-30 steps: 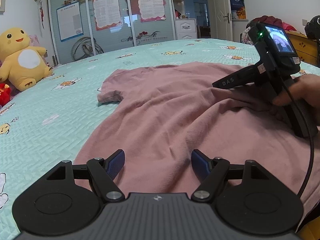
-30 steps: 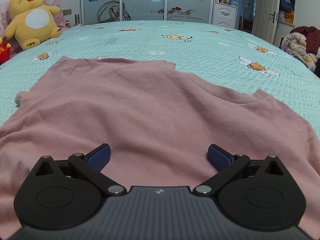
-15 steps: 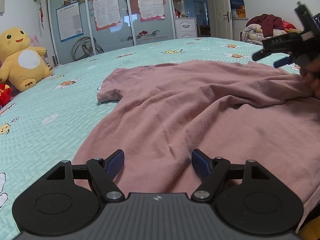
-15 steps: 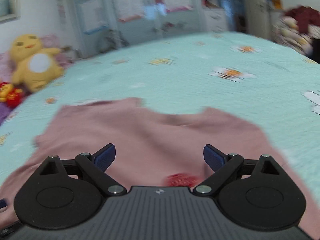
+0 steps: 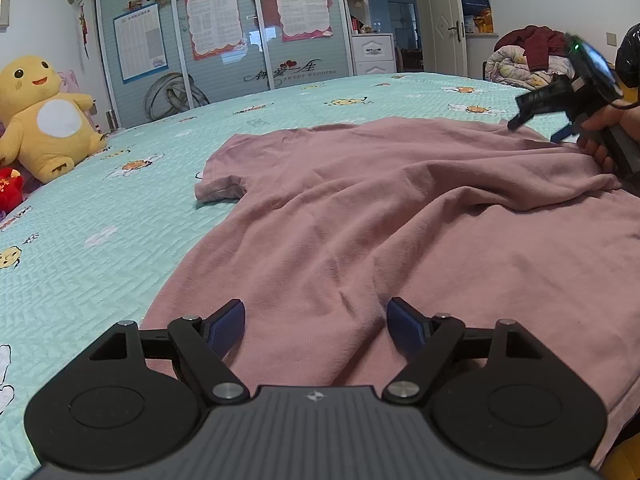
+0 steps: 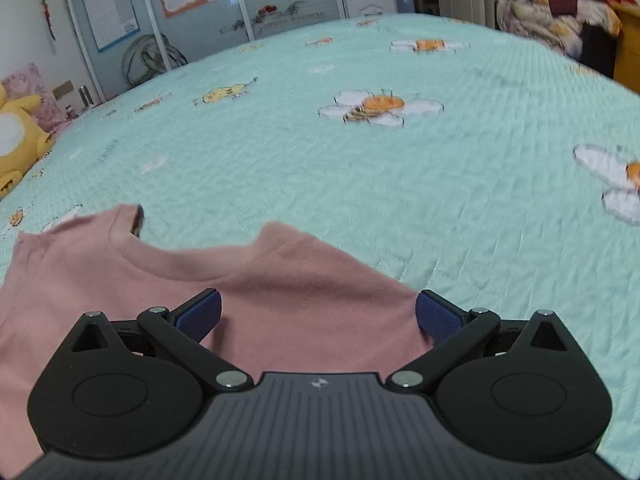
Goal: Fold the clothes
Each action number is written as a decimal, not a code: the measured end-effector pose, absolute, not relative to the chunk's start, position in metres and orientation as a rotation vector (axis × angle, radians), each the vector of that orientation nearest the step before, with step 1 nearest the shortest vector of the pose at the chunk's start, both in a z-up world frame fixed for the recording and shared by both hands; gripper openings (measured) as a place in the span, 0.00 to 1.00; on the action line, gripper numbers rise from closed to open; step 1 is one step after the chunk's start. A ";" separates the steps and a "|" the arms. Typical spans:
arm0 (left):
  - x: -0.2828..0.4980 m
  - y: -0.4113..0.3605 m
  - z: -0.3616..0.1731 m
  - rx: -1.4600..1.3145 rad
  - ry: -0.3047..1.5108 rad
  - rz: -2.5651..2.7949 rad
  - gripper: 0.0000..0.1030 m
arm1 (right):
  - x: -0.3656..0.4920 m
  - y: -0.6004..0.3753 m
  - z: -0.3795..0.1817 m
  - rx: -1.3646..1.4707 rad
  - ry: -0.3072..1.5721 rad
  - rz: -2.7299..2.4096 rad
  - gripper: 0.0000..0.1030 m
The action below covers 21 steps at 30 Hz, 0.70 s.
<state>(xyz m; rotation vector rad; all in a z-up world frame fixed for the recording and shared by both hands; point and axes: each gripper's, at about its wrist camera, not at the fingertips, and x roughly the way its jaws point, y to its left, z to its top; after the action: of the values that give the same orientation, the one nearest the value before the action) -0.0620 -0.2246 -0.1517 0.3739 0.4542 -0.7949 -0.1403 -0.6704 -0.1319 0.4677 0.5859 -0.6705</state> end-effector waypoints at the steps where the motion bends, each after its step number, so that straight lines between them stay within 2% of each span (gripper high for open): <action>1: -0.062 -0.225 -0.152 0.374 0.454 -0.795 0.79 | -0.146 -0.673 -0.129 0.464 0.554 -0.682 0.99; 3: -0.062 -0.225 -0.152 0.375 0.453 -0.795 0.79 | -0.156 -0.678 -0.124 0.458 0.503 -0.705 0.99; 4: -0.061 -0.225 -0.152 0.374 0.453 -0.795 0.79 | -0.157 -0.685 -0.129 0.463 0.532 -0.714 0.96; 5: -0.061 -0.226 -0.152 0.374 0.453 -0.795 0.79 | -0.158 -0.691 -0.135 0.468 0.562 -0.722 0.89; 6: -0.061 -0.226 -0.152 0.374 0.453 -0.795 0.79 | -0.158 -0.697 -0.140 0.472 0.591 -0.731 0.76; 7: -0.061 -0.226 -0.152 0.374 0.453 -0.795 0.80 | -0.159 -0.701 -0.145 0.469 0.618 -0.738 0.68; 8: -0.061 -0.227 -0.152 0.374 0.452 -0.794 0.80 | -0.159 -0.698 -0.146 0.437 0.632 -0.735 0.64; 9: -0.061 -0.227 -0.152 0.376 0.451 -0.794 0.80 | -0.159 -0.694 -0.145 0.416 0.635 -0.728 0.54; 11: -0.062 -0.228 -0.152 0.378 0.449 -0.793 0.80 | -0.159 -0.681 -0.143 0.391 0.633 -0.693 0.25; 12: -0.062 -0.228 -0.152 0.380 0.447 -0.793 0.80 | -0.158 -0.673 -0.142 0.375 0.632 -0.672 0.04; 21: -0.066 -0.229 -0.152 0.398 0.430 -0.786 0.80 | -0.165 -0.544 -0.136 0.120 0.490 -0.494 0.04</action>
<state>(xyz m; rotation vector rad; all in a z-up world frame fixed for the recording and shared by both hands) -0.0663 -0.2291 -0.1519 0.3976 0.4301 -0.7855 -0.1652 -0.5441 -0.1359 0.1202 0.4899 -0.4945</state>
